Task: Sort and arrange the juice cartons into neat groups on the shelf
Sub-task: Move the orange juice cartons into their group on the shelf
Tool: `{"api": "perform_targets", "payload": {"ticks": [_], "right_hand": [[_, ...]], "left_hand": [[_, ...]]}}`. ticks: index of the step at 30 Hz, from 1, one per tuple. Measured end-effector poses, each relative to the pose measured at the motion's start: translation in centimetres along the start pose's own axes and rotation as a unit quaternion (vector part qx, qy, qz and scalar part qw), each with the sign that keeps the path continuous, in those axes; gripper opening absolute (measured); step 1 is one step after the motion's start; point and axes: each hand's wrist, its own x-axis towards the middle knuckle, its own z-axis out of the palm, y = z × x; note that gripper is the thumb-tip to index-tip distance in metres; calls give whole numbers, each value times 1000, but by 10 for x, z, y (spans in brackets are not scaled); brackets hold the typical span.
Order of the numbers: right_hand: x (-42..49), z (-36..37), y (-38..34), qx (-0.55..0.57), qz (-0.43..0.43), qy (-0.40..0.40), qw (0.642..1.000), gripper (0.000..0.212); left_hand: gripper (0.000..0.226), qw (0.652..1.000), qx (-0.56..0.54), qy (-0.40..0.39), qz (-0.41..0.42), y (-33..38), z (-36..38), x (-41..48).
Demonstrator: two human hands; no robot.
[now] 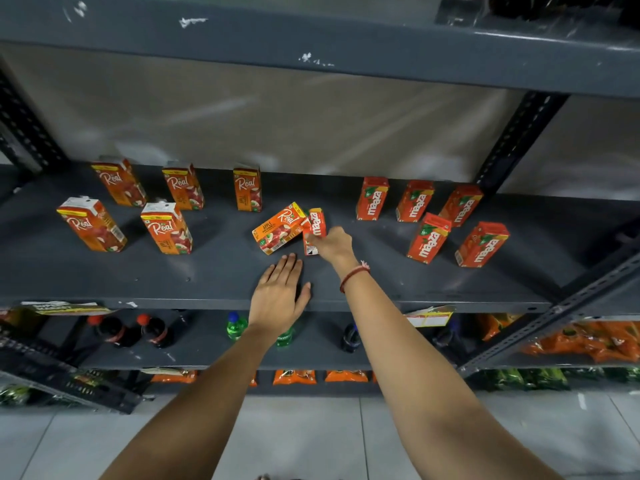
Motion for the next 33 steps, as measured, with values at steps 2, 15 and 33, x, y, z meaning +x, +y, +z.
{"api": "perform_targets", "payload": {"ticks": [2, 15, 33], "right_hand": [[8, 4, -8, -37, 20, -7, 999, 37], [32, 3, -27, -50, 91, -24, 994, 94], [-28, -9, 48, 224, -58, -67, 971, 40]], "left_hand": [[59, 1000, 0, 6, 2, -1, 1, 1], [50, 1000, -1, 11, 18, -6, 6, 0], [58, 999, -9, 35, 29, -6, 5, -2]]}}
